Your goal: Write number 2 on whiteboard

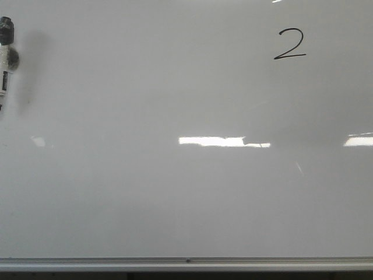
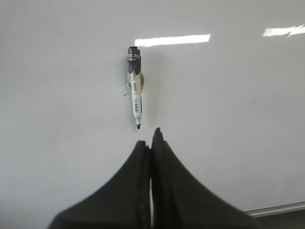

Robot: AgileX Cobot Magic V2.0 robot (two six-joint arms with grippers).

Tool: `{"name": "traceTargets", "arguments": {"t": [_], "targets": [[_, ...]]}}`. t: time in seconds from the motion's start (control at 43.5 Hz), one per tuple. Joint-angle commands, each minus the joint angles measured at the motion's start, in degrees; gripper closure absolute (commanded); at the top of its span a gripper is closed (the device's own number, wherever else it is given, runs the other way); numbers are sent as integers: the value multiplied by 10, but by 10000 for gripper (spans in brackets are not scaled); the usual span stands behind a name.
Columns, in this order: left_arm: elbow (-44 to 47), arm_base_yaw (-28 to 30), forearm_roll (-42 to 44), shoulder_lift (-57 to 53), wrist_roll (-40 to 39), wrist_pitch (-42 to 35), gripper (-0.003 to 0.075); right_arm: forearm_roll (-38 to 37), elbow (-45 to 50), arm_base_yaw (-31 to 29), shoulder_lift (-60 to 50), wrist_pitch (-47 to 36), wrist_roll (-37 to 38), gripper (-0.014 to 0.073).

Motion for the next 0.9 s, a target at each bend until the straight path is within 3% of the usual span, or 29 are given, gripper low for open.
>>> {"name": "traceTargets", "arguments": {"t": [0.0,0.138,0.529,0.874], "targets": [[-9,1,-5,-4,-3,-54,741,-7,-12,-4,4,-35,0,662],[42,30,27,-60,0,-96,741,-7,-12,-4,4,-35,0,662],[327,64,49,-234,0,-339,740,-7,-12,-4,4,-35,0,662],[442,69,42,-283,0,-460,741,-7,-12,-4,4,-35,0,662]]}}
